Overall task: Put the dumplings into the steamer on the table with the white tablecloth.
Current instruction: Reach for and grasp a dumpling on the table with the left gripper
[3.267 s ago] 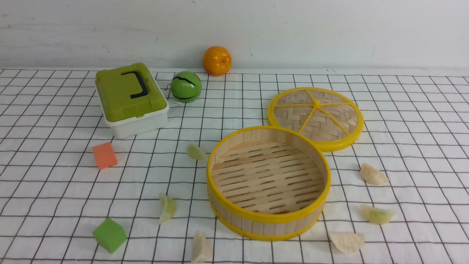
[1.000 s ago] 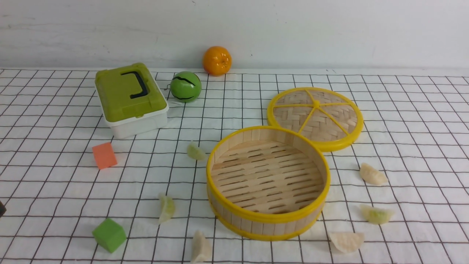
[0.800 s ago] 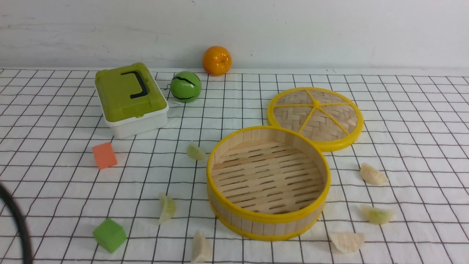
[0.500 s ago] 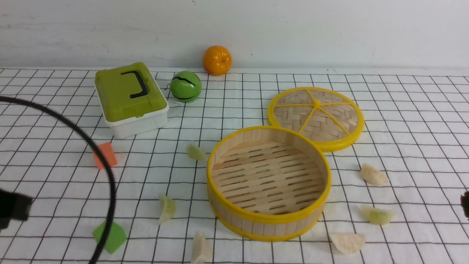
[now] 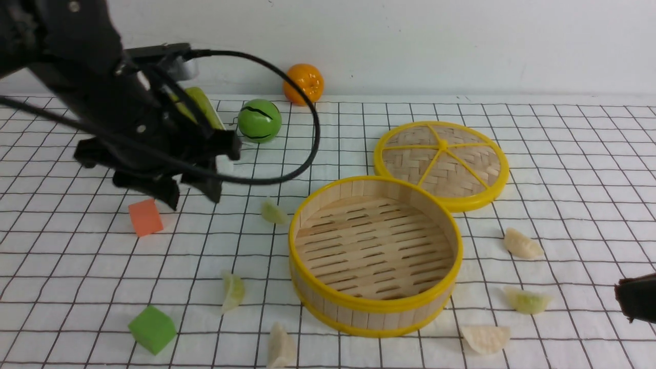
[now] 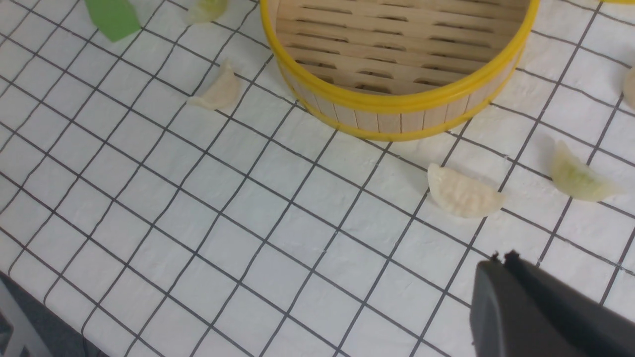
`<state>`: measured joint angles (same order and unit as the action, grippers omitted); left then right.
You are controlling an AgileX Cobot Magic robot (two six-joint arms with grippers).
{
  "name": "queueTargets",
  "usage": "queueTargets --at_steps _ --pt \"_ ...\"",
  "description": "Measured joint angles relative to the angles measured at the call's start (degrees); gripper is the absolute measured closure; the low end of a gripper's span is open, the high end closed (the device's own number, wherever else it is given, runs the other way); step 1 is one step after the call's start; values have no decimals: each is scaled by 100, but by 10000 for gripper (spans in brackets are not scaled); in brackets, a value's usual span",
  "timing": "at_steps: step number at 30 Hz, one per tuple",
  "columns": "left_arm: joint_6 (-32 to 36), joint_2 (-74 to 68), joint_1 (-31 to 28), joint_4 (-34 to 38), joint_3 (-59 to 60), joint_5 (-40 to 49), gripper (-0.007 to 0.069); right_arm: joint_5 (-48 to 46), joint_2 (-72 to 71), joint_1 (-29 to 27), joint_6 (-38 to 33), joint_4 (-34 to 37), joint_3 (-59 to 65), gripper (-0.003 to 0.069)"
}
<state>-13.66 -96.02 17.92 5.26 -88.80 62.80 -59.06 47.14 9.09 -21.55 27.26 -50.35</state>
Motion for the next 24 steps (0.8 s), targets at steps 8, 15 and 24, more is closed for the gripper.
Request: queueTargets --at_steps 8,15,24 --pt "-680 -1772 264 -369 -1753 328 139 0 0 0 0 -5 0 665" --pt "-2093 -3202 549 -1021 -3033 454 143 -6 0 0 0 -5 0 663" --pt "-2891 -3933 549 -1021 -3508 229 144 -41 0 0 0 -21 0 660"
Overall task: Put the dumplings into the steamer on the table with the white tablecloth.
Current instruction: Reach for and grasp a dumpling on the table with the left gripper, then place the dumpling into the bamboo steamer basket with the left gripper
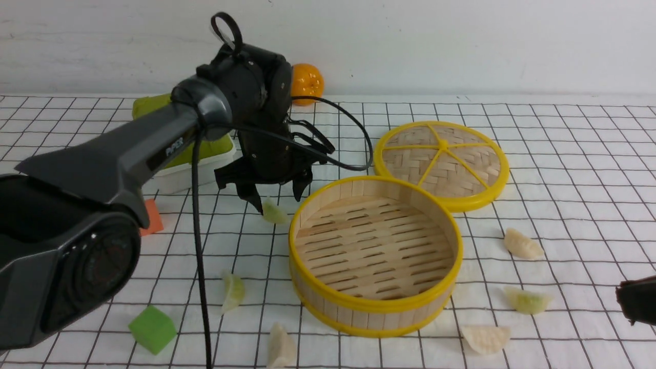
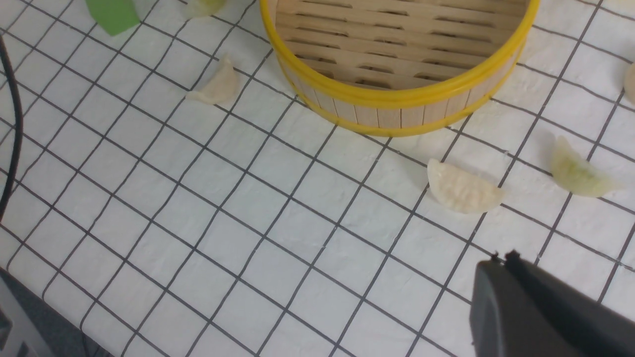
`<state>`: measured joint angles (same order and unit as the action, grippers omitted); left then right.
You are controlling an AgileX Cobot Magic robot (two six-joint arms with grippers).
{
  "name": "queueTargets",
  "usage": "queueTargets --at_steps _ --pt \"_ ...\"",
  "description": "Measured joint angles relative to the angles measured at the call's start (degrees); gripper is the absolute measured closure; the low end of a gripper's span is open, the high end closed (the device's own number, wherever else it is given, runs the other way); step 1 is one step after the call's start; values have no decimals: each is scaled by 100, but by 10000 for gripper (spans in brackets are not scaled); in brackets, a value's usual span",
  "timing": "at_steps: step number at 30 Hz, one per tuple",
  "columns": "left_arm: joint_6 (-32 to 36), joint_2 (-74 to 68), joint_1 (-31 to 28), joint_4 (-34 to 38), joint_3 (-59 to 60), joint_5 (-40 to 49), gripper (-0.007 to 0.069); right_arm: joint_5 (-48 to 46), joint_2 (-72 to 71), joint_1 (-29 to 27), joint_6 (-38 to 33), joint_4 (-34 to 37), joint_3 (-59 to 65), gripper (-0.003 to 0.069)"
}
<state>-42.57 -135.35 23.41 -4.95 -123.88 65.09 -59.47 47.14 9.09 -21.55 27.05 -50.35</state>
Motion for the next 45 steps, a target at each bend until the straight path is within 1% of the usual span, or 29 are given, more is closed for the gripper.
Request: queueTargets --at_steps 3,6,7,9,10,11,13,15,17,18,21,22,23,24,26,28,30,31,33,35,36,38,42,45 --pt "-137 -208 0 -86 0 -91 163 -13 0 0 -53 -14 0 659" --pt "-235 -301 0 -158 0 -262 228 -39 0 0 -79 -21 0 657" --pt "-239 -301 0 -164 0 -271 234 -39 0 0 -78 -21 0 657" --pt "-271 -306 0 -175 0 -355 301 -39 0 0 -91 -21 0 657" --pt "-275 -306 0 -175 -5 -391 379 -40 0 0 -100 -21 0 657" --pt "-275 -306 0 -175 -5 -391 414 -40 0 0 -105 -21 0 657" --pt "-182 -306 0 -181 -11 -359 438 -45 0 0 -105 -21 0 657" --pt "-26 -296 0 -181 -11 -312 438 -51 0 0 -105 -21 0 657" --pt "397 -188 0 -187 -11 -125 438 -76 0 0 -105 -21 0 655" --pt "467 -158 0 -187 -11 -98 438 -76 0 0 -105 -21 0 655" --pt "969 309 4 -225 -5 155 438 -89 0 0 -105 -21 0 652" --pt "1024 391 10 -225 -5 200 438 -89 0 0 -105 -21 0 652" --pt "1254 741 35 -225 -5 387 439 -78 0 0 -105 -2 0 650" --pt "1437 1003 88 -213 -11 476 439 -65 0 0 -105 -2 0 650" --pt "1585 1244 170 -177 -11 523 439 -27 0 0 -105 -2 0 650" --pt "1819 1641 460 28 132 564 439 54 0 0 -105 18 0 648" --pt "1869 1739 774 248 284 581 439 48 0 0 -105 18 0 646" --pt "1881 1739 808 265 320 587 439 48 0 0 -105 18 0 645" --pt "1870 1606 1207 371 544 572 440 18 -6 0 -105 18 0 643" --pt "1689 1390 1387 376 630 415 440 -12 -6 0 -105 18 0 642" --pt "1689 1390 1387 376 630 415 440 -12 -6 0 -105 18 0 642" --pt "1283 1090 1427 351 665 81 440 -22 -6 0 -105 18 0 639" --pt "917 781 1374 232 665 -224 440 -22 -11 0 -143 18 0 637" --pt "841 552 1361 147 665 -334 440 -22 -11 0 -148 18 0 632"
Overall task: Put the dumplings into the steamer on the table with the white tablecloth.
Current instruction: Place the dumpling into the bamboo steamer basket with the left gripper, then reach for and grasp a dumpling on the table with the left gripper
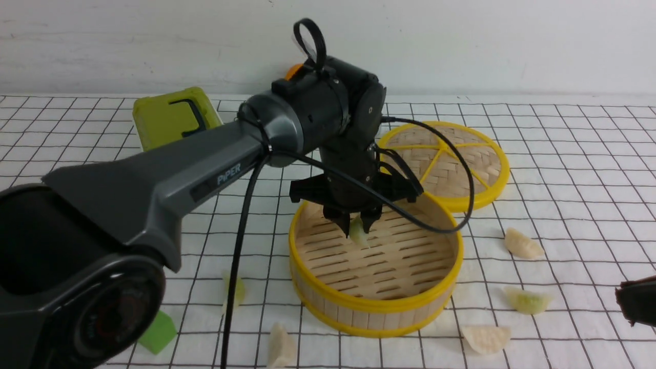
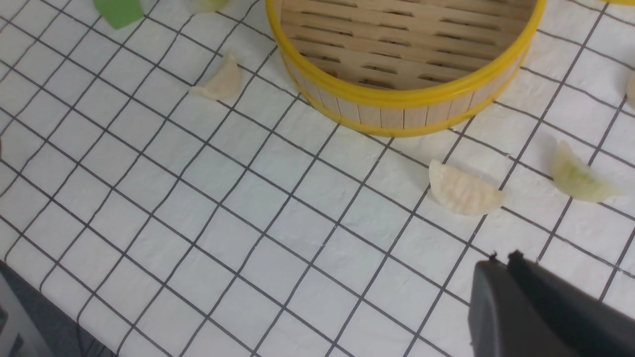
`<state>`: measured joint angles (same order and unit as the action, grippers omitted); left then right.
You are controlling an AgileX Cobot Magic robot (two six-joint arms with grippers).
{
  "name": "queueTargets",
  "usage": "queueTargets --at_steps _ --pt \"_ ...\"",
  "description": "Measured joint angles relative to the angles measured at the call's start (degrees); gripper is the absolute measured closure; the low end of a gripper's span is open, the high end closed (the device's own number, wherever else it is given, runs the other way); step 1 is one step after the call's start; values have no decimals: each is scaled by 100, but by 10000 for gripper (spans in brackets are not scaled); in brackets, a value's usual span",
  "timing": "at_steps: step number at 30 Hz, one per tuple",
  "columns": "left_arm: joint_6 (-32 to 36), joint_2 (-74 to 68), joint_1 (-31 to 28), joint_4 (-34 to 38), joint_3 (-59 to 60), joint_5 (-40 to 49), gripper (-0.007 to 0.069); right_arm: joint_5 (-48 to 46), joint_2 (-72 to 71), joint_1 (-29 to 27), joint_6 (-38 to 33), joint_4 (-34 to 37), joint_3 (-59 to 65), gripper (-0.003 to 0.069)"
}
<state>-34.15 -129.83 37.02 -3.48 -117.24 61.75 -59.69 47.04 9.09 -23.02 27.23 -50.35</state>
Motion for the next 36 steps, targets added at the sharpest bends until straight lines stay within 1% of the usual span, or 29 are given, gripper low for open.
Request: queueTargets --at_steps 6,9,10,11,14,15,17,19,21,24,25,26,27,28,29,30,31,32,33,34,36 --pt "-16 -195 0 -44 -6 -60 433 6 0 0 0 0 0 629" --pt "-16 -206 0 -44 -6 -74 375 6 0 0 0 0 0 629" --pt "-16 -217 0 -67 -6 -40 322 6 0 0 0 0 0 628" --pt "-16 -217 0 -78 -6 -27 314 6 0 0 0 0 0 628" --pt "15 -140 0 -196 -87 168 200 6 -6 0 0 0 0 628" --pt "108 73 0 -371 -131 315 152 6 -6 0 0 0 0 628" --pt "184 296 0 -537 -147 429 130 6 -6 0 0 0 0 628" --pt "309 889 0 -985 -163 720 110 6 -6 0 0 4 0 628" --pt "327 1338 -38 -1267 -38 785 105 6 -6 0 0 4 0 628" --pt "327 1879 -152 -1338 389 815 104 -1 -6 0 0 20 0 628" --pt "327 2340 -305 -1219 1007 833 104 -1 -6 0 0 25 0 624" --pt "327 2388 -305 -1219 1089 840 104 -1 -6 0 0 25 0 624" --pt "327 2575 -380 -1127 1425 845 106 4 -6 0 0 33 0 622" --pt "327 3001 -488 -997 2252 802 106 4 -6 0 0 83 0 620" --pt "327 3001 -496 -984 2345 802 106 4 -6 0 0 84 0 620" --pt "327 3326 -556 -899 3133 555 106 4 -6 0 0 99 0 618" --pt "327 3490 -602 -833 3572 371 106 4 -6 0 0 109 0 618" --pt "327 3511 -613 -821 3572 371 106 4 -6 0 0 109 0 618" --pt "327 3571 -644 -779 3812 270 106 16 -6 0 0 109 0 618" --pt "327 3670 -800 -623 4208 123 106 22 -6 0 0 115 0 618" --pt "327 3681 -902 -573 4350 30 106 22 -6 0 0 115 0 618"
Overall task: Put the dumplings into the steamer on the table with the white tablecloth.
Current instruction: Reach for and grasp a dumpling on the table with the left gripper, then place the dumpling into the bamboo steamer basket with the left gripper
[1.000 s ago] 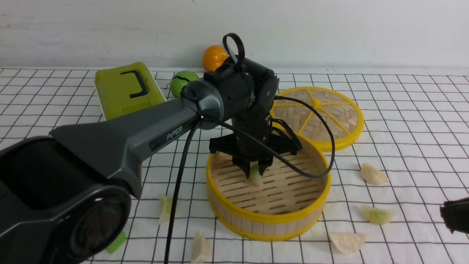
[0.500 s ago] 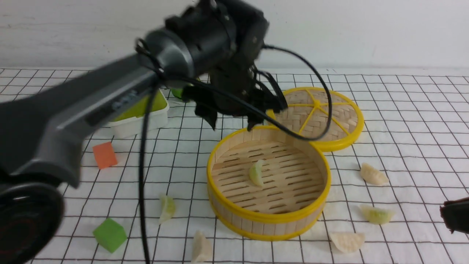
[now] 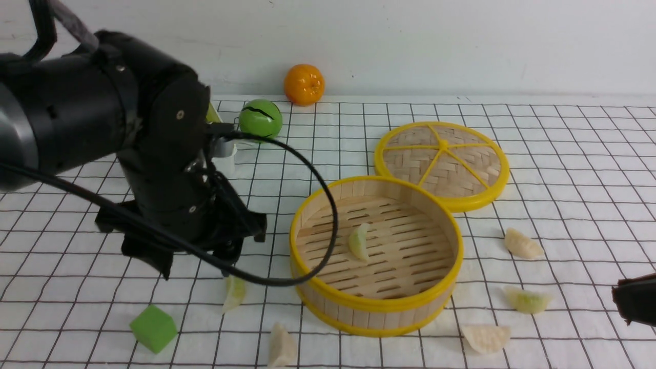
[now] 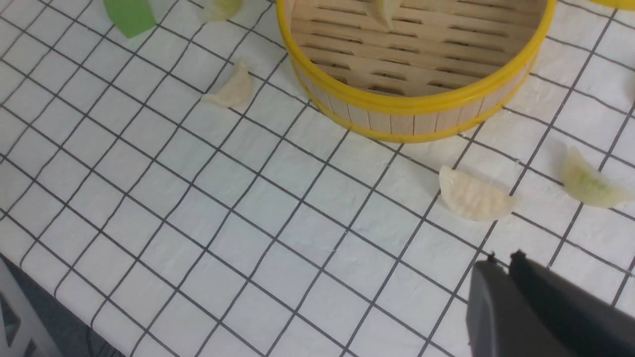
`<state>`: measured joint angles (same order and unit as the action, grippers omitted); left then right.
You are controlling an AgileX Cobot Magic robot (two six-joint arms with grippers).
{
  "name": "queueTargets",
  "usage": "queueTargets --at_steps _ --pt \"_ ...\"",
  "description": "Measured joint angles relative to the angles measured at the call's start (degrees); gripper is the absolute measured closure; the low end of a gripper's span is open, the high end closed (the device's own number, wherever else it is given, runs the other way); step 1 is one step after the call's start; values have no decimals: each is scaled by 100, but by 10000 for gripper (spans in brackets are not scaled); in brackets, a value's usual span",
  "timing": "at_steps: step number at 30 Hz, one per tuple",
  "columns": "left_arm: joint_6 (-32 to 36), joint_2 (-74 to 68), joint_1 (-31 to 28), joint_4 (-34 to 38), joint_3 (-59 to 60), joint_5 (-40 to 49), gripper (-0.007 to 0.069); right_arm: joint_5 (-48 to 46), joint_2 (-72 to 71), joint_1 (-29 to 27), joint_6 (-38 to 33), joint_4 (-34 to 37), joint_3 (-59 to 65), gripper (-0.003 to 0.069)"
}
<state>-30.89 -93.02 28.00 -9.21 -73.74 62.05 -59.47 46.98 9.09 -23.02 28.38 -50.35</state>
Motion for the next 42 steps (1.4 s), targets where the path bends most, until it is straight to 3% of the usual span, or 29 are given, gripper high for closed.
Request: queueTargets --at_steps 3,9,18,24,30,35,42 --pt "0 -114 -280 33 186 -655 106 0 0 0 0 5 0 618" --pt "-5 -655 -298 179 191 -1675 106 0 0 0 0 11 0 611" --pt "-263 -1534 -292 129 191 -1795 153 0 0 5 0 1 0 602" --pt "-283 -1688 -292 178 191 -1843 444 0 0 5 0 1 0 597" --pt "-46 -1206 -201 372 -242 -1224 436 11 0 5 0 1 0 589" --pt "217 -835 364 805 -1274 -1133 436 68 0 5 0 25 0 587" --pt "49 -1674 577 984 -2156 -1068 436 23 -19 5 0 25 0 584"
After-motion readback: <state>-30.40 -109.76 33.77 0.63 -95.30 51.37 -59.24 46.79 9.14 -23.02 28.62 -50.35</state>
